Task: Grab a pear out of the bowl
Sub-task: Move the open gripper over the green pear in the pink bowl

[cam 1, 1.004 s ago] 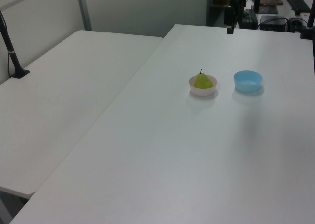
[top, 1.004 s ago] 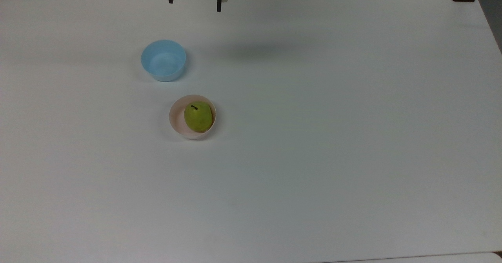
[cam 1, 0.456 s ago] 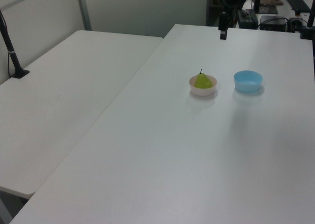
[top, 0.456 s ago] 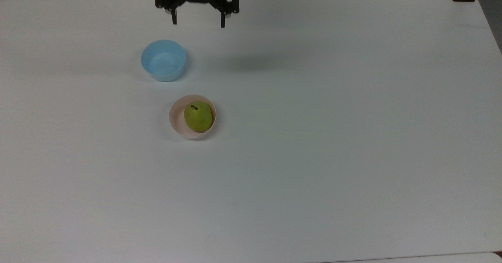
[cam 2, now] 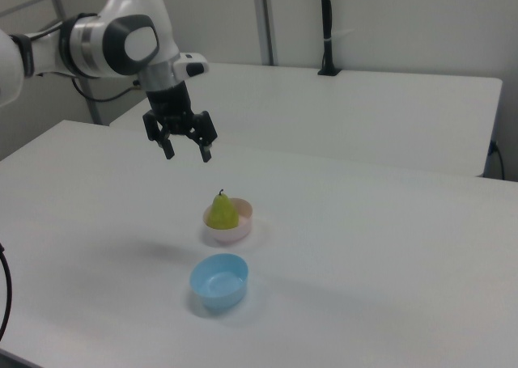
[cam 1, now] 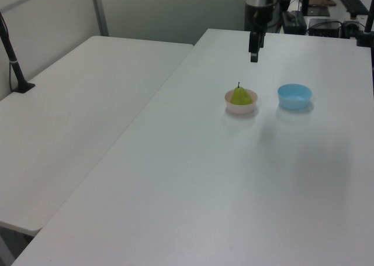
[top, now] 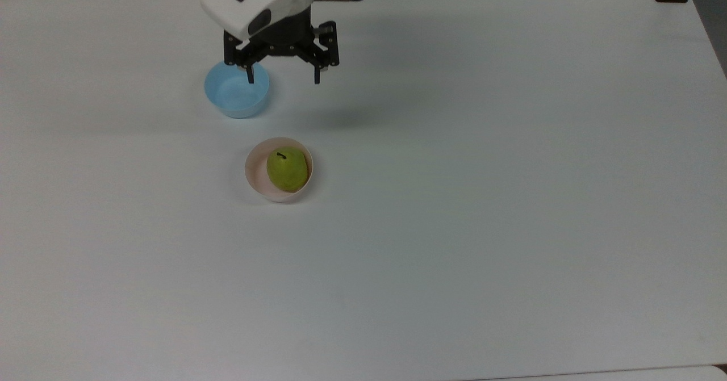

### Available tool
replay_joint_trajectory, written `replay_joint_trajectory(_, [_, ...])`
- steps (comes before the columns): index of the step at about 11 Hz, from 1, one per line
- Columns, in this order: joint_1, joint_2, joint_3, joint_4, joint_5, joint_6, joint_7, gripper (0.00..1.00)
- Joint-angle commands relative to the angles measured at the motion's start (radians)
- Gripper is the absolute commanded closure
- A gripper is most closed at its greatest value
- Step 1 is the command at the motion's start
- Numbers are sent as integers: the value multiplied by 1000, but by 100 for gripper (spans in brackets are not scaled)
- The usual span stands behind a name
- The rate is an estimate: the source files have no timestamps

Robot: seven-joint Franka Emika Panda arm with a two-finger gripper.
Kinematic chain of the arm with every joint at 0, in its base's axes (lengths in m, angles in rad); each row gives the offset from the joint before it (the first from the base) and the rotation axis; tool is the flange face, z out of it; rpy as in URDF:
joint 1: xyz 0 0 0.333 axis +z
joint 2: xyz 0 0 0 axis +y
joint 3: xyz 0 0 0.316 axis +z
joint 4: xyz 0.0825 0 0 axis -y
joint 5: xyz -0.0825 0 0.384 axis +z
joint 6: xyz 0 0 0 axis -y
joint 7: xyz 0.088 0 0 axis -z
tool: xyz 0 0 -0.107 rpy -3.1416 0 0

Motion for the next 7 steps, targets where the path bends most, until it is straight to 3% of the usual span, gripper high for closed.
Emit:
replay_joint_trajectory(1, [-10,59,-5,-3,22,64,-33,0])
replay_joint_trajectory(7, [-36,206,-5,-2,19,208,-34,1])
